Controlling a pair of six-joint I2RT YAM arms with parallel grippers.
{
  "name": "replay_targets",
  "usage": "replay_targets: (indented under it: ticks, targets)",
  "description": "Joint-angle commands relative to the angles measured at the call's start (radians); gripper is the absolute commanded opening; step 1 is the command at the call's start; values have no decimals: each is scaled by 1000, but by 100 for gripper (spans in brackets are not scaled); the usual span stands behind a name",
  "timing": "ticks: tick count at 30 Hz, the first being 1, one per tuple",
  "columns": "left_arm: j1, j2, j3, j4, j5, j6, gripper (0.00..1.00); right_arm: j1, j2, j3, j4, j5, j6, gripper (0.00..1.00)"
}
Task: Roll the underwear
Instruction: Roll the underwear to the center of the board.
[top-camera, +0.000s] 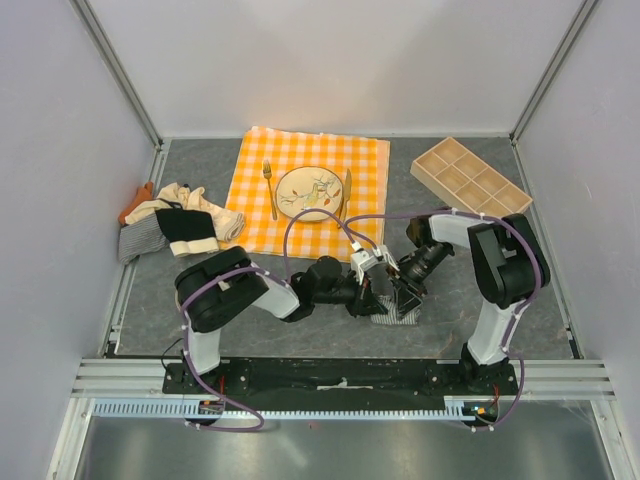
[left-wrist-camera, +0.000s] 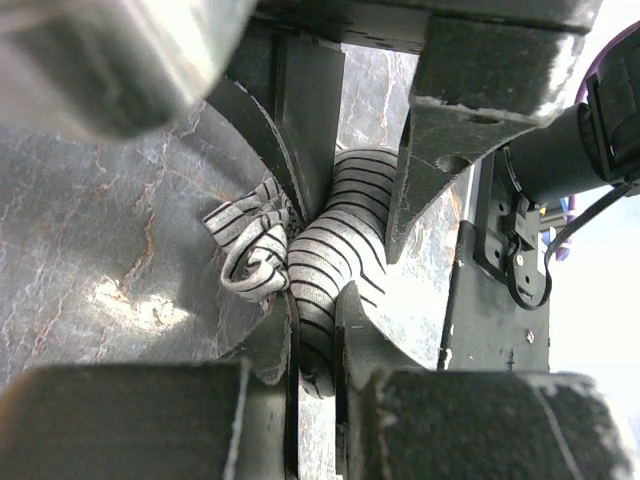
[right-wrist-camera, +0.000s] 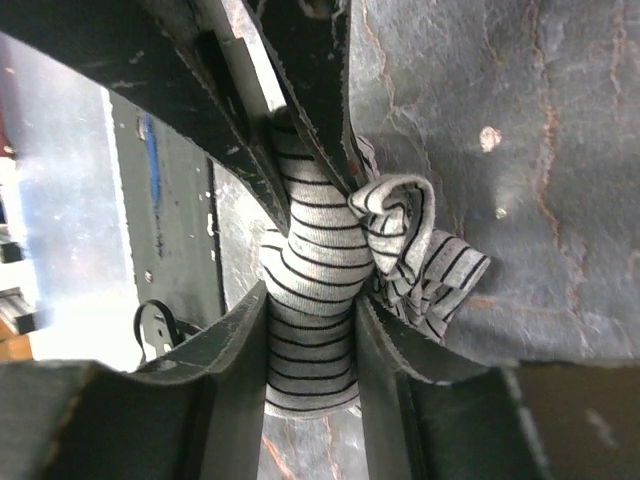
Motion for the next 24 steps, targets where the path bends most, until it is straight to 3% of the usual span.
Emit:
replay_targets:
  ticks: [1, 8, 24]
  targets:
    - [-32, -22, -22, -113, -95, 75, 2, 11, -118, -6, 101, 91, -8, 46]
    - [-64, -59, -39, -145, -175, 95, 2, 11, -287, 22, 98, 83, 48, 66]
    - [-90, -85, -116, -122, -243, 84, 2, -18, -318, 7, 157, 73, 143, 70]
